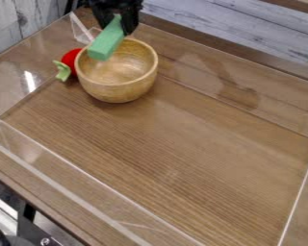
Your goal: Remove the green block from the brown bowl and put it on the table
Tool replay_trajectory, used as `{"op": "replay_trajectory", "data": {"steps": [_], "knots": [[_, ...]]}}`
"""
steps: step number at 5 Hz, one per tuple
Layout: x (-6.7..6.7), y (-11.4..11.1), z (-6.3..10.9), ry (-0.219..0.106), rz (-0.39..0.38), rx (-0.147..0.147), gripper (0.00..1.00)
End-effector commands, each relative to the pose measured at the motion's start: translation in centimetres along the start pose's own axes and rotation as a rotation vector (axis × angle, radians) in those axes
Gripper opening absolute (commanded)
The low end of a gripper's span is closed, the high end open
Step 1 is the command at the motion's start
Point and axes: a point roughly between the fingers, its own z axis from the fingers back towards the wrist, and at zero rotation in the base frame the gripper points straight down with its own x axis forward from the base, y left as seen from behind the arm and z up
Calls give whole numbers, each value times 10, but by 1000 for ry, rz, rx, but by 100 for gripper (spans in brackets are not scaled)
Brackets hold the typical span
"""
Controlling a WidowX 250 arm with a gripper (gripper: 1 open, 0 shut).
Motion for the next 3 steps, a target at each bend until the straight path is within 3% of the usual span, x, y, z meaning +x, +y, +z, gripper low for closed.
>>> {"op": "replay_trajectory", "data": {"steps": [1, 3], "knots": [[-3, -28, 31, -67, -60, -2, 0], [-24, -81, 20, -34, -163, -32, 0]]}}
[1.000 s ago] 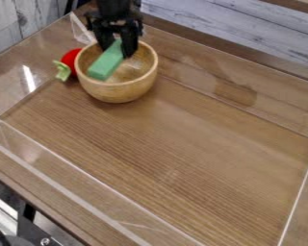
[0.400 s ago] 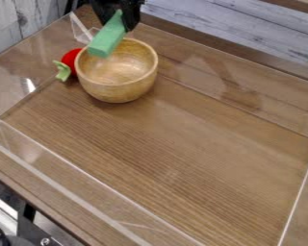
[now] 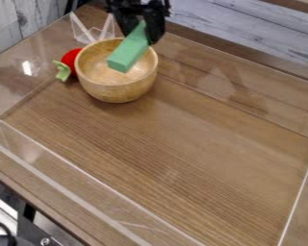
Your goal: Remove the green block from the brown bowl and put it on the table
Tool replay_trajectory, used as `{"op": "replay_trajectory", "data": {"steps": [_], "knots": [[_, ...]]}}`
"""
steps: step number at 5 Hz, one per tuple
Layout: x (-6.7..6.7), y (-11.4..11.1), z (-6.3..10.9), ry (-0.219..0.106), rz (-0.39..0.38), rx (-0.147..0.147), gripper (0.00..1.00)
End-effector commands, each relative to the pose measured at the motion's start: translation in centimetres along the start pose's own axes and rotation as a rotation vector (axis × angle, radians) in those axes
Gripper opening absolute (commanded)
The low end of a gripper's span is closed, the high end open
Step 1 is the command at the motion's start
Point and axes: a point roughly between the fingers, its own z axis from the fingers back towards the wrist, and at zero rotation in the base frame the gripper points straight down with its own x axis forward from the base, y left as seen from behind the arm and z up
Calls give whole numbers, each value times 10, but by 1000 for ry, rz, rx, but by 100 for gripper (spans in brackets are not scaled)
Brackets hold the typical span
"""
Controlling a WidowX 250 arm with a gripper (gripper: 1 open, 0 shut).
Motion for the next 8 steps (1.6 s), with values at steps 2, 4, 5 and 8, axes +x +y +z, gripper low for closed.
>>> {"op": "replay_trajectory", "data": {"steps": [2, 4, 5, 8], "knots": [[0, -45, 9, -51, -87, 11, 0], [-5, -62, -11, -23, -128, 23, 0], [-8, -66, -23, -8, -138, 31, 0], [-15, -66, -53, 34, -159, 34, 0]]}}
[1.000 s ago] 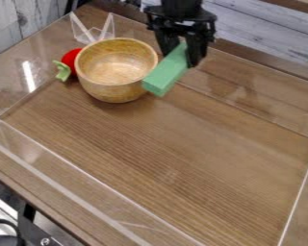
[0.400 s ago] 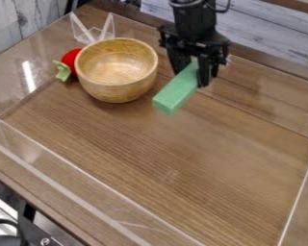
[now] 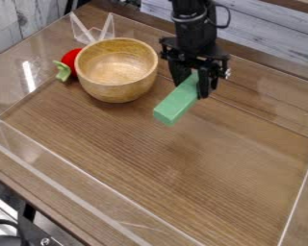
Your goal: Remove the green block from the brown bowl and put it on the table
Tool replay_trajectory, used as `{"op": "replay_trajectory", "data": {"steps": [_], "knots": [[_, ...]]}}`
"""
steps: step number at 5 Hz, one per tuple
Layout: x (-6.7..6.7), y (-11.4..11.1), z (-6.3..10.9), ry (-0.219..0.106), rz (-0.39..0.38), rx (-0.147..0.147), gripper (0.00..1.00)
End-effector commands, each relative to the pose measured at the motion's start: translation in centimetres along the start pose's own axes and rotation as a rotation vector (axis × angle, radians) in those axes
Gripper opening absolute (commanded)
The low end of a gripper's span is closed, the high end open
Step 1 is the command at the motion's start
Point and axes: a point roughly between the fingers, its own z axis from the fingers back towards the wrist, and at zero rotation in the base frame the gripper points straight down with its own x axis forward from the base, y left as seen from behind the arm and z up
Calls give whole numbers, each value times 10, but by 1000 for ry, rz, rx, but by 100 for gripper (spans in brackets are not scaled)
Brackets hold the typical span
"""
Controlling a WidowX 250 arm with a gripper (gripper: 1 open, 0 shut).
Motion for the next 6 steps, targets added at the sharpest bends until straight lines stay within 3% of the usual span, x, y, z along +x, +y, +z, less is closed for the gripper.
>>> {"op": "replay_trajectory", "data": {"steps": [1, 4, 5, 6], "knots": [[3, -4, 8, -31, -28, 6, 0], [-3, -4, -5, -1, -51, -6, 0], [-3, -4, 2, -6, -42, -13, 100], [-3, -2, 16, -31, -27, -16, 100]]}}
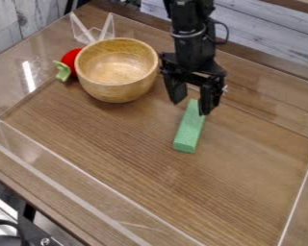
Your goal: Remove the green block from the brown bowl and put it on the table
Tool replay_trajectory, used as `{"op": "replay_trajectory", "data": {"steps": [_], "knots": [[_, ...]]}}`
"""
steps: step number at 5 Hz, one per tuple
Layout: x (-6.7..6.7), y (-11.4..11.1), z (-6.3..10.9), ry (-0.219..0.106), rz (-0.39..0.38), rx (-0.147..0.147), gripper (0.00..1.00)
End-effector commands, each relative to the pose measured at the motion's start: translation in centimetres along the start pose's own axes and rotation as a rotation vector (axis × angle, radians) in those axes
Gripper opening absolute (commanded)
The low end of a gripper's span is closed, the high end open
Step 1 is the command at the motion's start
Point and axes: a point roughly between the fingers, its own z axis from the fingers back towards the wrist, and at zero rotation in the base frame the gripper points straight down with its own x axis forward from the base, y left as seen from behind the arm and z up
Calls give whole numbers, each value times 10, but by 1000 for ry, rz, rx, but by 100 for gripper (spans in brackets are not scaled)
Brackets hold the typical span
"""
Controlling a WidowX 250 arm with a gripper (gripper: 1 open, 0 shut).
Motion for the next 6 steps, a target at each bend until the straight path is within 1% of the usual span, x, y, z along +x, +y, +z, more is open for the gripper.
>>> {"op": "replay_trajectory", "data": {"steps": [1, 3, 4, 5, 6], "knots": [[9, 1, 38, -101, 3, 15, 100], [13, 8, 77, -166, 26, 25, 100], [13, 16, 90, -183, 45, 26, 100], [11, 20, 85, -176, 36, 30, 100], [11, 24, 80, -163, 26, 29, 100]]}}
